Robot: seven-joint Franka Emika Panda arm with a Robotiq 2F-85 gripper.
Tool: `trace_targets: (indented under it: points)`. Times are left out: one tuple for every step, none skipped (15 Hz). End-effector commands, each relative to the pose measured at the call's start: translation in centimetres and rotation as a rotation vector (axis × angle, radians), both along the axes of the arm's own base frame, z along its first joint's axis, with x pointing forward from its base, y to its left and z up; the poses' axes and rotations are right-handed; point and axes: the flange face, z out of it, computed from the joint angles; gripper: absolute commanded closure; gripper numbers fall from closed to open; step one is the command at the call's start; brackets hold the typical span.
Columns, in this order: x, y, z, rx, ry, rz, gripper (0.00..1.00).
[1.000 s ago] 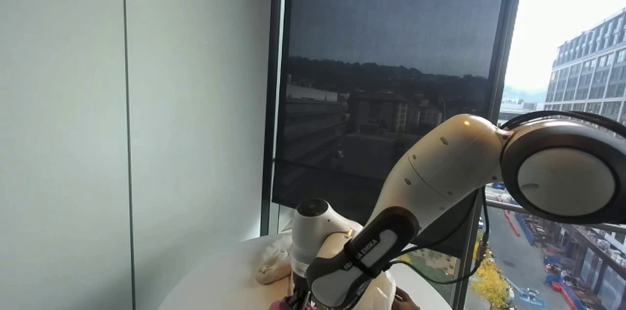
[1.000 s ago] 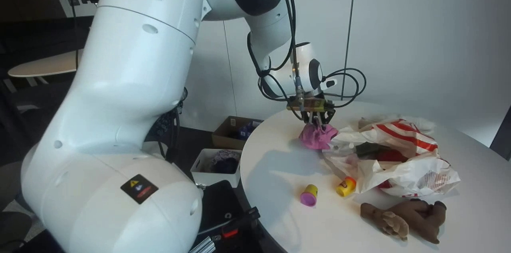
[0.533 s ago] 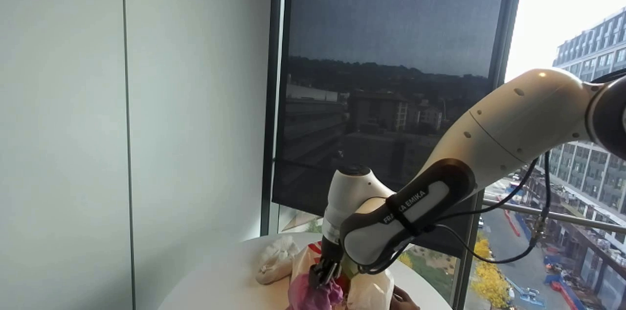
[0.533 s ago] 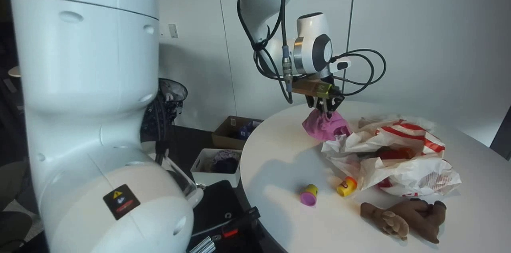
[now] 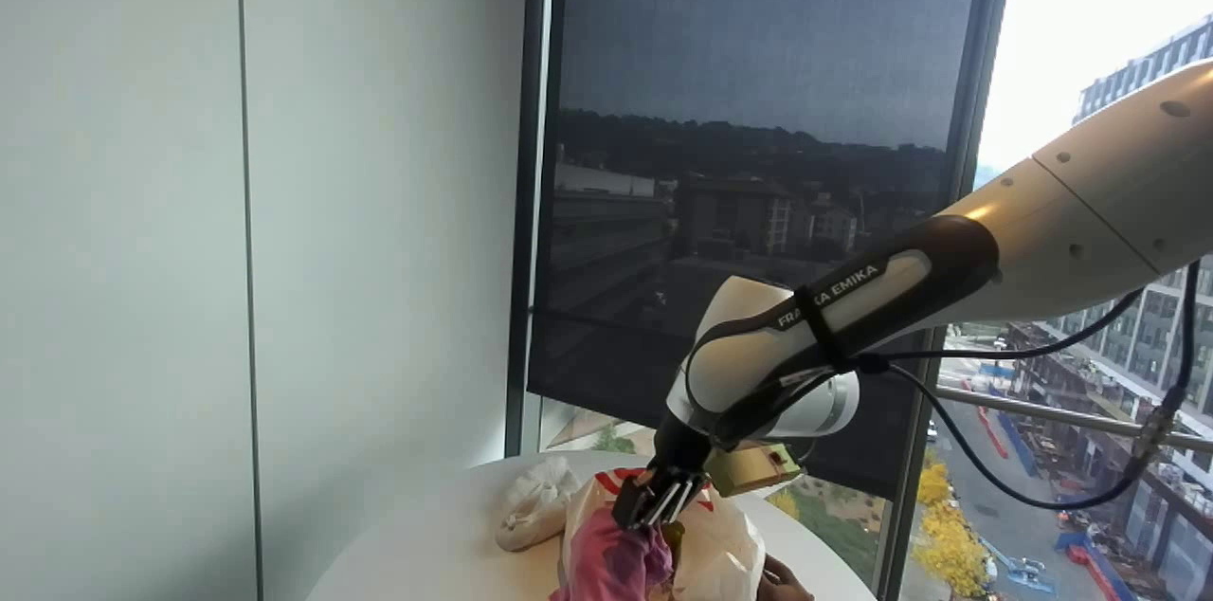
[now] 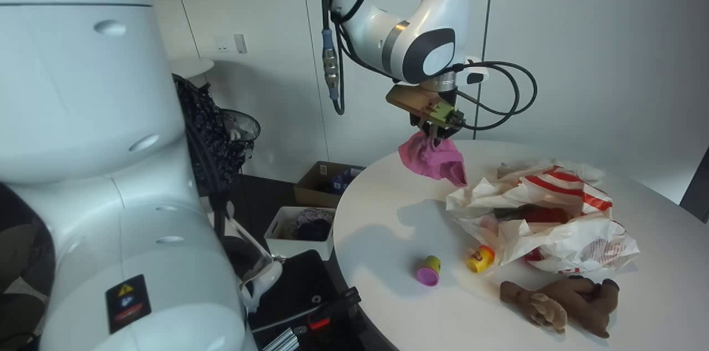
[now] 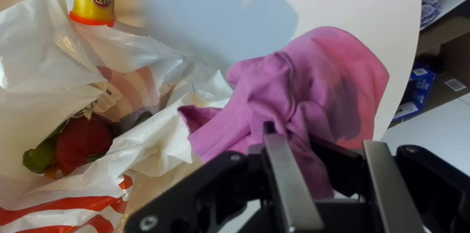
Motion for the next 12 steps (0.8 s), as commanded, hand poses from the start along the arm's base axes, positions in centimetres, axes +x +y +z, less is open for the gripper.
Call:
trace_targets:
  points:
    - [-0.2,-2.7,1.2,0.021,0.027,-0.055,0.87]
    - [0.1,-3.4,0.9,0.017,0.041,-0.075,0.87]
    - [0.4,-4.0,0.6,0.012,0.055,-0.092,0.87]
    - [0.9,-4.8,0.1,0.008,0.071,-0.113,0.87]
    - [1.3,-5.4,-0.4,0.003,0.078,-0.114,0.87]
    - [1.8,-5.8,-1.0,-0.012,0.079,-0.121,0.87]
    - [2.2,-6.2,-1.5,-0.023,0.083,-0.132,0.88]
    - [2.7,-6.5,-2.3,-0.042,0.084,-0.143,0.88]
    - [3.1,-6.9,-2.8,-0.059,0.079,-0.154,0.88]
    - [3.6,-7.2,-3.4,-0.085,0.069,-0.163,0.88]
    - [4.0,-7.6,-4.0,-0.111,0.07,-0.177,0.88]
    - [4.6,-8.0,-4.6,-0.141,0.064,-0.196,0.88]
